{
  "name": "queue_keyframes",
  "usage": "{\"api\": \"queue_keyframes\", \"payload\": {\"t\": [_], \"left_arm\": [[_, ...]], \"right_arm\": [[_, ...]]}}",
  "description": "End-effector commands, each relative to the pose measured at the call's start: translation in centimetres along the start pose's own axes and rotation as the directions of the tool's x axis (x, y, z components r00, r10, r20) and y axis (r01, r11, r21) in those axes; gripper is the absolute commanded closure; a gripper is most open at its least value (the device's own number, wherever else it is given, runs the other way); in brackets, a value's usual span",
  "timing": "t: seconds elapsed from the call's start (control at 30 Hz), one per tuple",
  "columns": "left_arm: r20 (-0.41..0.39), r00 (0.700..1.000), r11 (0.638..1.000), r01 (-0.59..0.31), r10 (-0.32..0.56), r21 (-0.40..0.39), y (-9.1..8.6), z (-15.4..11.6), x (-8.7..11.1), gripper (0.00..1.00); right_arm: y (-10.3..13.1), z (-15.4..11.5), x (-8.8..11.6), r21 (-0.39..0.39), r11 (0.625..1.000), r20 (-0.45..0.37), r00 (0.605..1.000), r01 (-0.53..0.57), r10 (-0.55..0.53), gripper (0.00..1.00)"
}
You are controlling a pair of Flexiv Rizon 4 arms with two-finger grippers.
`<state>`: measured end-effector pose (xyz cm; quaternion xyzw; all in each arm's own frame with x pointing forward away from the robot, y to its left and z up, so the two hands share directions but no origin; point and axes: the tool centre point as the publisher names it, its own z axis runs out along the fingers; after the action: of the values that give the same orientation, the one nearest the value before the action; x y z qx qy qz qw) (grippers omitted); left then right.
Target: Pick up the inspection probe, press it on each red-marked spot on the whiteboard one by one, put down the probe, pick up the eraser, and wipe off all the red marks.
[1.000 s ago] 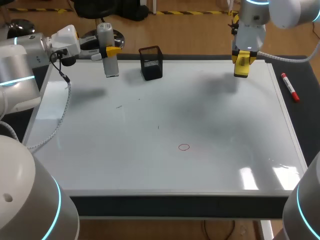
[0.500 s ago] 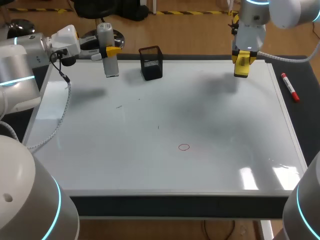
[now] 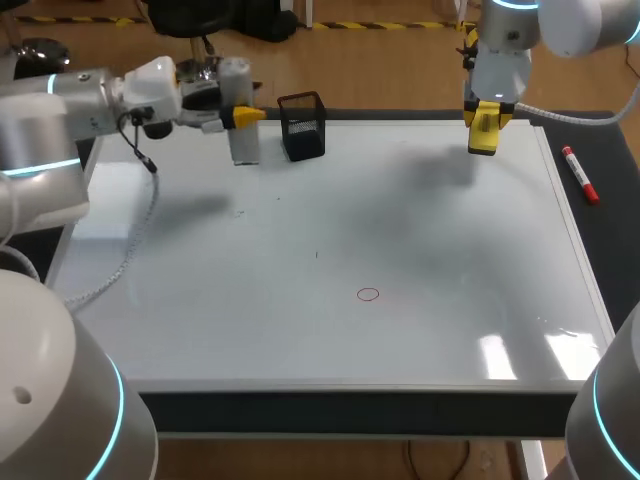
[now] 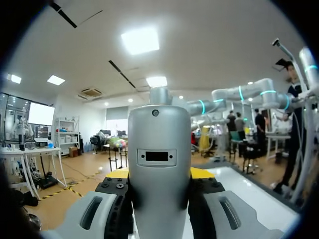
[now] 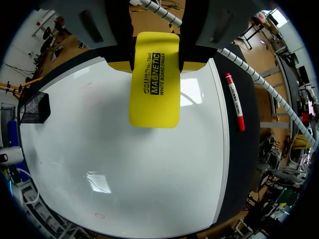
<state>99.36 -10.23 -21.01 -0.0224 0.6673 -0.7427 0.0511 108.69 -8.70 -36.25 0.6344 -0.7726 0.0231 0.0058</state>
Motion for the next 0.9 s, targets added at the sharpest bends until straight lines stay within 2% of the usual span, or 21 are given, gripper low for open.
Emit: {"api": "queue_keyframes", "payload": {"t": [0.03,0.17,0.5,0.7,0.73,0.9], "left_arm": [[-0.026,0.999,1.000,-0.022,0.022,0.013,-0.5,2.0,1.6,1.00],[-0.093,0.995,0.999,-0.037,0.038,0.019,-1.0,4.0,3.7,1.00],[-0.186,0.981,0.998,-0.049,0.054,0.035,-1.5,7.6,8.8,1.00],[-0.254,0.966,0.998,-0.025,0.038,0.053,-1.2,9.8,12.6,1.00],[-0.265,0.964,0.997,-0.011,0.030,0.075,-1.1,10.2,13.2,1.00],[-0.315,0.949,0.997,0.008,0.017,0.076,-0.9,11.9,16.1,1.00]], "right_arm": [[-0.1,-0.1,0.1,0.000,1.000,-0.003,1.000,0.002,-0.002,1.00],[-0.1,-0.1,0.1,0.000,1.000,-0.003,1.000,0.002,-0.002,1.00],[-0.1,-0.1,0.1,0.000,1.000,-0.003,1.000,0.002,-0.002,1.00],[-0.1,-0.1,0.1,0.000,1.000,-0.003,1.000,0.002,-0.002,1.00],[-0.1,-0.1,0.1,0.000,1.000,-0.003,1.000,0.002,-0.002,1.00],[-0.1,-0.1,0.1,0.000,1.000,-0.003,1.000,0.002,-0.002,1.00]]}}
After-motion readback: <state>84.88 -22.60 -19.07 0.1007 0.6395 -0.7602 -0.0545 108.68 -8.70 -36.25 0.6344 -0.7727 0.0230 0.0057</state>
